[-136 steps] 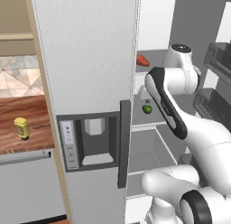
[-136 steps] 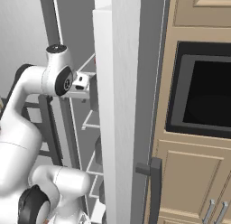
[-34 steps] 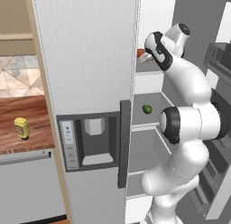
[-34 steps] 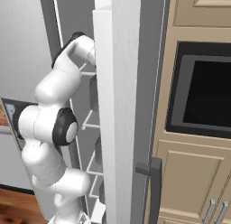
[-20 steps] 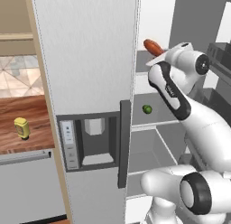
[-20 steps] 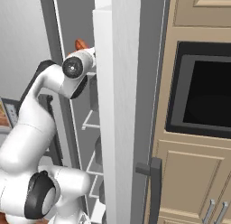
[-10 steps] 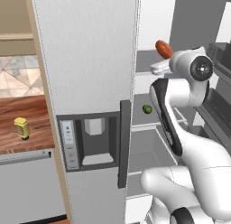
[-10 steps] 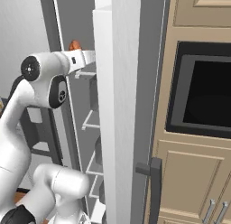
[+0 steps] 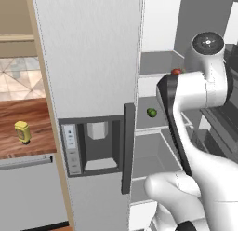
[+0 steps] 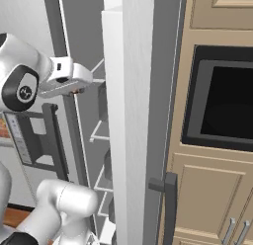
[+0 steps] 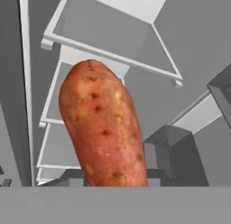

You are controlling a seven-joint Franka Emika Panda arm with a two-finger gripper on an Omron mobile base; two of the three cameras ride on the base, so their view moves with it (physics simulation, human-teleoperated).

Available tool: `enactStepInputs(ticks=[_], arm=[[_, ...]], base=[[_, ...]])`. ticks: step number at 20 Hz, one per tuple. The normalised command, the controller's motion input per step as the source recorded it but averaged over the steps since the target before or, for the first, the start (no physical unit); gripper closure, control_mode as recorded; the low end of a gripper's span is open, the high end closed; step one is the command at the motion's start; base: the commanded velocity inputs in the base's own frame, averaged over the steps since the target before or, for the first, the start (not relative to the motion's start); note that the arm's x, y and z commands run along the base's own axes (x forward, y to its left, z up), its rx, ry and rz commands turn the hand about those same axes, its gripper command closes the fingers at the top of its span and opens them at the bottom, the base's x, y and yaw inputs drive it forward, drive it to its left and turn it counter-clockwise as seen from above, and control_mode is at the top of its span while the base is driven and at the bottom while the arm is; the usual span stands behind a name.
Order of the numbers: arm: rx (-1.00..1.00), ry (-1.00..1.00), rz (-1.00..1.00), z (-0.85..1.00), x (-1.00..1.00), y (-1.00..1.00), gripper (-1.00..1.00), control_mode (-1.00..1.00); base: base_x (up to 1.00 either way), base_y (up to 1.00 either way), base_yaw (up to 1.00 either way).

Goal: Place the mustard and mayonnaise from the counter to the top shelf of the fridge. If the existing items in the fridge are on the top shelf, move them to other shelves.

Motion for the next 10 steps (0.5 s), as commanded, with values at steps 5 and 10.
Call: enactStepInputs(ticks=[5,10], arm=[[-0.06,0.25,-0.05,-0.92,-0.55,-0.01,1.00,-1.00],[0.17,0.00,-0.08,-0.82,-0.17,-0.33,1.00,-1.00]], base=[[0.00,0.00,0.00],[0.00,0.00,0.00]])
